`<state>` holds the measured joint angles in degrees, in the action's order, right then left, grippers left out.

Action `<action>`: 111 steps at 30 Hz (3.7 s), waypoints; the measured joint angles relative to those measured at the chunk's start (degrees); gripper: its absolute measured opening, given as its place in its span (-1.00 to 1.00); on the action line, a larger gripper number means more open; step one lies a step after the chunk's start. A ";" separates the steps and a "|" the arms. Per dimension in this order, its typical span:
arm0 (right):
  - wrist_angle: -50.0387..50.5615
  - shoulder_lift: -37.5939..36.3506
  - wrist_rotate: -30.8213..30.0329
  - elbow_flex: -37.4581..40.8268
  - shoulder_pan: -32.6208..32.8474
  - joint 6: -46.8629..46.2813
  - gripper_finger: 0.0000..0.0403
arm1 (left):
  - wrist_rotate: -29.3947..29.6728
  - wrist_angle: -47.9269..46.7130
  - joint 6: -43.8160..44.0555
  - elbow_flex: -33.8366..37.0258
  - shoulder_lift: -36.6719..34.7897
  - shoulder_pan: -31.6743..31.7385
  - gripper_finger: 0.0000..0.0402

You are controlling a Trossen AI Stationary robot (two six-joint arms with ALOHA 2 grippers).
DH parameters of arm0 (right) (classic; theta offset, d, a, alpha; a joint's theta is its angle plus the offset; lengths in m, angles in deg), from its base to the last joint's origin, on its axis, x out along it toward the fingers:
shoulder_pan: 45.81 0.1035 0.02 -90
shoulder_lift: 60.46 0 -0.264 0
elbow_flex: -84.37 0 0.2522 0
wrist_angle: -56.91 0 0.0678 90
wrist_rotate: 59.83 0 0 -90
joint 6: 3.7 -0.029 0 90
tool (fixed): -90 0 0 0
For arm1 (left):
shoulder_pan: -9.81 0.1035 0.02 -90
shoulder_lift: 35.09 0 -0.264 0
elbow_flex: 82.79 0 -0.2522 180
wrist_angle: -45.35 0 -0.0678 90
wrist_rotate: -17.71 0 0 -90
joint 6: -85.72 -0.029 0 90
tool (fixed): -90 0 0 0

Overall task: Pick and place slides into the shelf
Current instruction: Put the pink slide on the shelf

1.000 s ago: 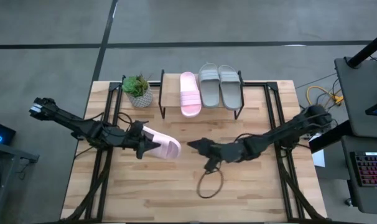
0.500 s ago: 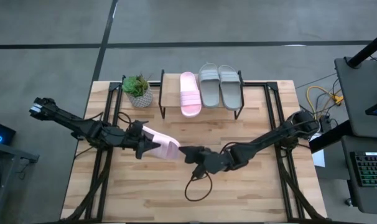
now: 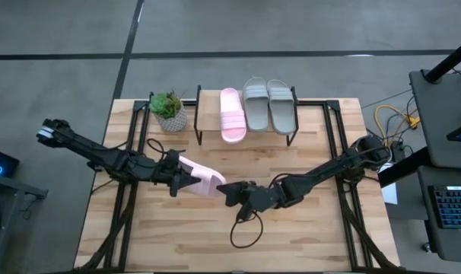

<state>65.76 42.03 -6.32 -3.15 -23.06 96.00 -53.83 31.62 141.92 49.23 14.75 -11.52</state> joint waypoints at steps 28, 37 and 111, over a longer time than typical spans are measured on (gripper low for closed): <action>-0.40 -0.09 -2.04 0.04 -0.06 -3.44 -0.87 | 1.05 13.17 -23.04 0.07 3.00 0.13 -0.81; 0.24 -1.43 -5.32 0.04 0.02 -12.93 -0.87 | 2.59 13.72 -41.25 0.04 2.10 0.17 -0.05; 23.44 28.93 -36.28 -44.26 -12.30 -85.65 -0.87 | 22.22 -18.78 -54.85 2.01 -37.93 0.18 0.44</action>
<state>89.19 70.97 -42.60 -47.41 -35.36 10.35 -31.61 12.84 87.07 51.24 -23.18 -11.34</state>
